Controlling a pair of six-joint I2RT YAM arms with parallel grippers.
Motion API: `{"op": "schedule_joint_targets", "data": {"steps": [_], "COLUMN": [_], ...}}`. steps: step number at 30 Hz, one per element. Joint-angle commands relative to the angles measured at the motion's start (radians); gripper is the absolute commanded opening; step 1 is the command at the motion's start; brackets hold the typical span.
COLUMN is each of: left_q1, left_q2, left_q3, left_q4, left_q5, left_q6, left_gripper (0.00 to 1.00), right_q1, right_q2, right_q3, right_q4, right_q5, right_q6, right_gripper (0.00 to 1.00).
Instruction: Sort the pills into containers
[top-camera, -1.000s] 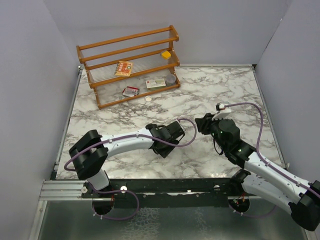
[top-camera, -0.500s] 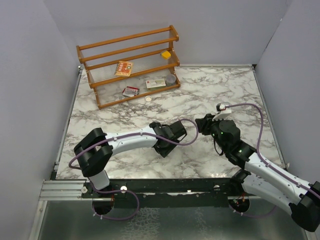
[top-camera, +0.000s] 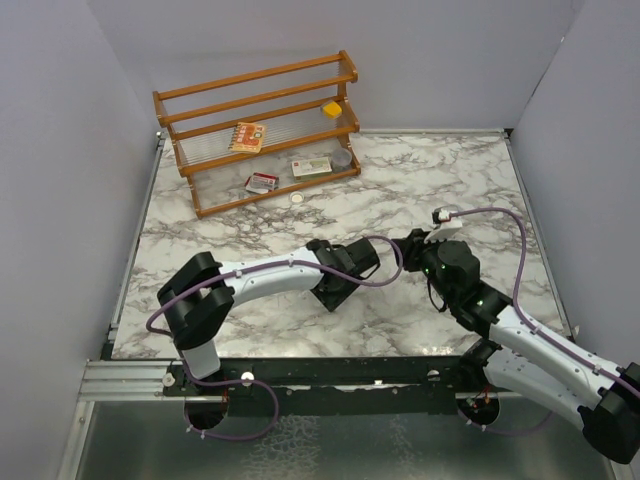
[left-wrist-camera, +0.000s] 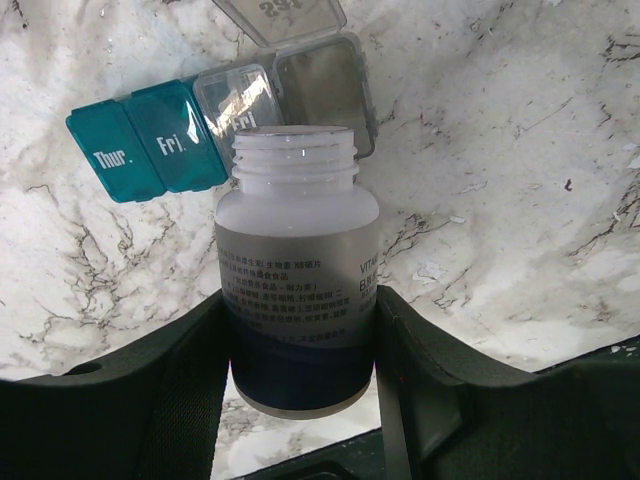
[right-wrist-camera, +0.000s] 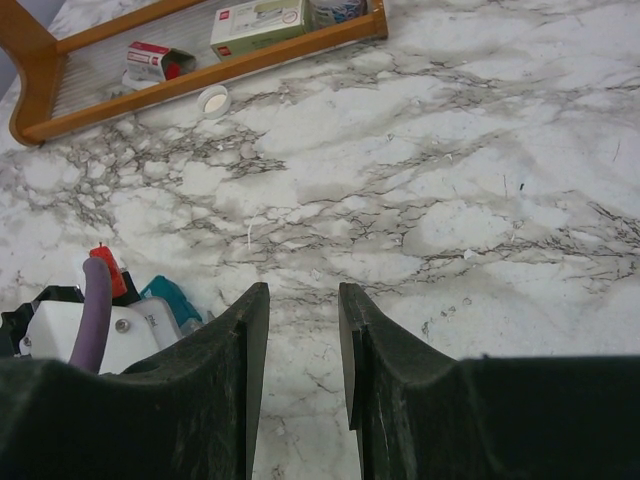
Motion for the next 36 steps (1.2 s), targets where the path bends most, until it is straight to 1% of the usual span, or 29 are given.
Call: {"op": "schedule_joint_targets", "data": {"steps": [1,25,34,36], "left_q1": [-0.006,-0.006,-0.006,-0.006], "left_q2": [0.024,0.09,0.111,0.117], "left_q3": [0.039,0.131,0.141,0.167], "left_q4": [-0.058,-0.146,-0.168,-0.17], "left_q5": [-0.037,-0.051,-0.068,-0.072], "left_q6": [0.02,0.054,0.064,0.069], "left_gripper": [0.0,0.0,0.0,0.0], "right_q1": [-0.004,-0.004,-0.004,-0.004], "right_q2": [-0.005,-0.002,-0.005,-0.007], "right_q3": [-0.011,-0.024,-0.028,-0.028], "right_q4": [0.035,0.044,0.053,0.051], "right_q5": [-0.018,-0.018,-0.018,-0.018], "right_q6": [0.012,0.016,0.02,0.02], "right_gripper": [0.34,0.35,0.35,0.35]}}
